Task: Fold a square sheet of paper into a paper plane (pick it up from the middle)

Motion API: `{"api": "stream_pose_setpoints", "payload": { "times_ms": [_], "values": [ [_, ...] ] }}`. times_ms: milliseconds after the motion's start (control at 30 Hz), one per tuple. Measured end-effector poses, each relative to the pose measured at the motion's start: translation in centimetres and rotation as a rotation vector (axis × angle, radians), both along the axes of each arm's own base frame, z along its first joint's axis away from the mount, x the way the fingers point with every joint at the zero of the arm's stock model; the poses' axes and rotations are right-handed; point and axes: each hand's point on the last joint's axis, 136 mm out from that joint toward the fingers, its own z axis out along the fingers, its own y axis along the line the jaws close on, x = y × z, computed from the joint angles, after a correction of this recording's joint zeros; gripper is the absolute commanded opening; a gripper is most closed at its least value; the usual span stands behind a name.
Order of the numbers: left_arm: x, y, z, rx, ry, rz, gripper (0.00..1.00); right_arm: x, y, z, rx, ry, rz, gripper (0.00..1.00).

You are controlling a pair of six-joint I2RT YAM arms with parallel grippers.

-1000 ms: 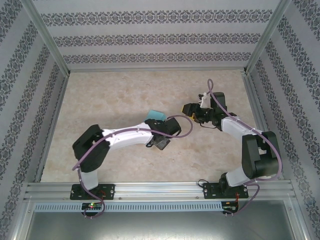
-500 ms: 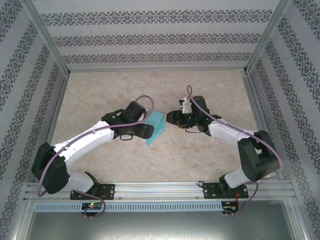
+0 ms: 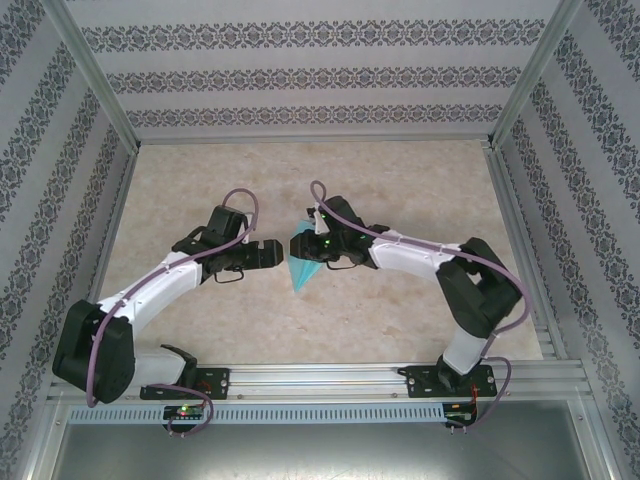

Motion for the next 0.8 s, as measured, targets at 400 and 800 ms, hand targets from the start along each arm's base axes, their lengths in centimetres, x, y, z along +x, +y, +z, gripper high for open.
{"api": "stream_pose_setpoints", "payload": {
  "times_ms": [400,800],
  "values": [
    [-0.1,-0.2,-0.5,-0.089,0.020,0.013,0.93,0.2,-0.9,-4.5,-0.157,0.049,0.000,0.20],
    [-0.1,-1.0,-1.9,-0.118,0.072,-0.005,0.91,-0.8,-3.8,-7.8,-0.225,0.090,-0.023,0.16]
  ]
}}
